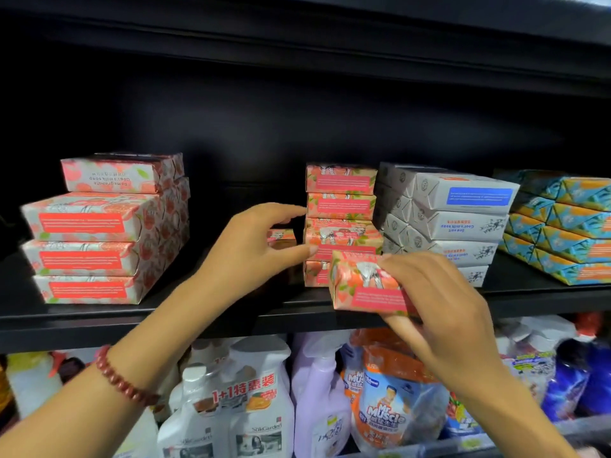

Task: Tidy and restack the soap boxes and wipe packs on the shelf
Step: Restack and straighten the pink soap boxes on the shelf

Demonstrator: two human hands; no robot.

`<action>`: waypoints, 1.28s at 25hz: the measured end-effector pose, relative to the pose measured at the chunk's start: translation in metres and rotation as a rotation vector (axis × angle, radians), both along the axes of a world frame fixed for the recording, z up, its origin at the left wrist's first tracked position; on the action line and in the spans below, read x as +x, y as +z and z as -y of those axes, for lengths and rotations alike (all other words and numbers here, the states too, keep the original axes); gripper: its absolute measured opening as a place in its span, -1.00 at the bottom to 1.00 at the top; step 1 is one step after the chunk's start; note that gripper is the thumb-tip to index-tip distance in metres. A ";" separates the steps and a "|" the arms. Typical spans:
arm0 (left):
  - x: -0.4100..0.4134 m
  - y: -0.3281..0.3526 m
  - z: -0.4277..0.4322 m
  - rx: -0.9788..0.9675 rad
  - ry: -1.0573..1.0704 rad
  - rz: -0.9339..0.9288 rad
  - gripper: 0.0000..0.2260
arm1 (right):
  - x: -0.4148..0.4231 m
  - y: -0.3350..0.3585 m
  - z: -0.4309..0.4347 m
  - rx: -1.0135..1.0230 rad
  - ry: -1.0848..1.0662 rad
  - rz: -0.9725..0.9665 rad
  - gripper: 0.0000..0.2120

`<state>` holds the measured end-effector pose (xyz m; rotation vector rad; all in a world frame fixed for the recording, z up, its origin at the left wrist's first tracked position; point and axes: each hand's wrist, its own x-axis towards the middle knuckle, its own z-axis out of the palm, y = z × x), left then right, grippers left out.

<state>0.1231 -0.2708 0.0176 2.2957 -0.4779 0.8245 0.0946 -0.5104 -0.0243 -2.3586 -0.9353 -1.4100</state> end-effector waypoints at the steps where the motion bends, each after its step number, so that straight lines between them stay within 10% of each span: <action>1: 0.007 0.005 0.007 0.037 -0.016 -0.018 -0.51 | -0.002 -0.005 0.003 0.011 0.001 -0.020 -0.66; 5: 0.024 0.004 0.025 0.208 0.026 -0.094 -0.46 | -0.006 -0.015 0.014 0.070 0.008 -0.088 -0.63; 32: 0.013 -0.007 -0.054 -0.165 0.223 0.023 -0.39 | 0.009 -0.005 -0.030 0.051 0.139 0.006 -0.66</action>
